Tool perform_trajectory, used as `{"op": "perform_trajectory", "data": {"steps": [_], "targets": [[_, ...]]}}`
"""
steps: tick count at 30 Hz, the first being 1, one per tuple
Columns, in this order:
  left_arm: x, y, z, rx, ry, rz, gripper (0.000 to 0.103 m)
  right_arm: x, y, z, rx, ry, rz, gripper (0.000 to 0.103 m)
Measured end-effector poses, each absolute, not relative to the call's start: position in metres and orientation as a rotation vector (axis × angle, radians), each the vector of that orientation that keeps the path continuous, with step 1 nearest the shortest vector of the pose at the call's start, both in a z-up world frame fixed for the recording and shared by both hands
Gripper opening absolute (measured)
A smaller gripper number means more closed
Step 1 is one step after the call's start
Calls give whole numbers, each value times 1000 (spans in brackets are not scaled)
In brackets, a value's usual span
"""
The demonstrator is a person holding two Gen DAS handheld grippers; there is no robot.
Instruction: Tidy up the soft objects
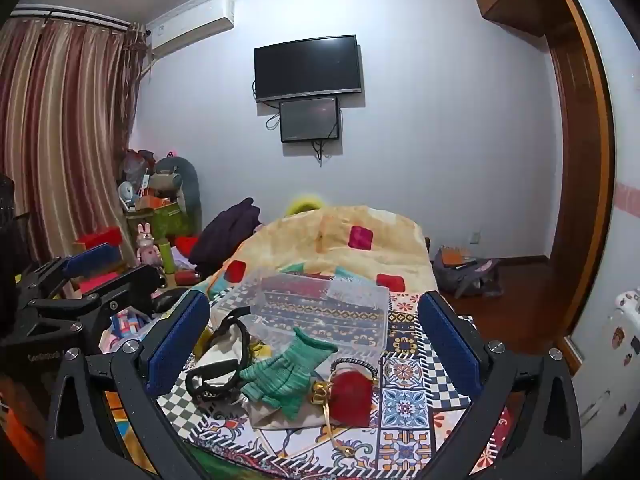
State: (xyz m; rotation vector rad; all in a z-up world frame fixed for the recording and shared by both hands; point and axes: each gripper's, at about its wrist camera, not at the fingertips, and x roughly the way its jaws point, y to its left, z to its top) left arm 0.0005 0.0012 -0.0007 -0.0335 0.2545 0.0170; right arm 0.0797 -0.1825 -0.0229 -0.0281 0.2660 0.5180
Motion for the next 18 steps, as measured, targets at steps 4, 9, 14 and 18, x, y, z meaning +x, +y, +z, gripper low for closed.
{"op": "perform_trajectory", "data": {"steps": [4,9,14,18], "targets": [[0,1,-1,-34,255,11,103,79,-183,-22,-27,264,519,103],[-1,1,0,-31,256,9,103,78,-183,-18,-27,264,522,103],[-1,0,0,-31,256,9,103,78,-183,-17,-25,261,523,103],[-1,0,0,-31,255,9,103,77,-184,-17,-23,259,522,103]]}}
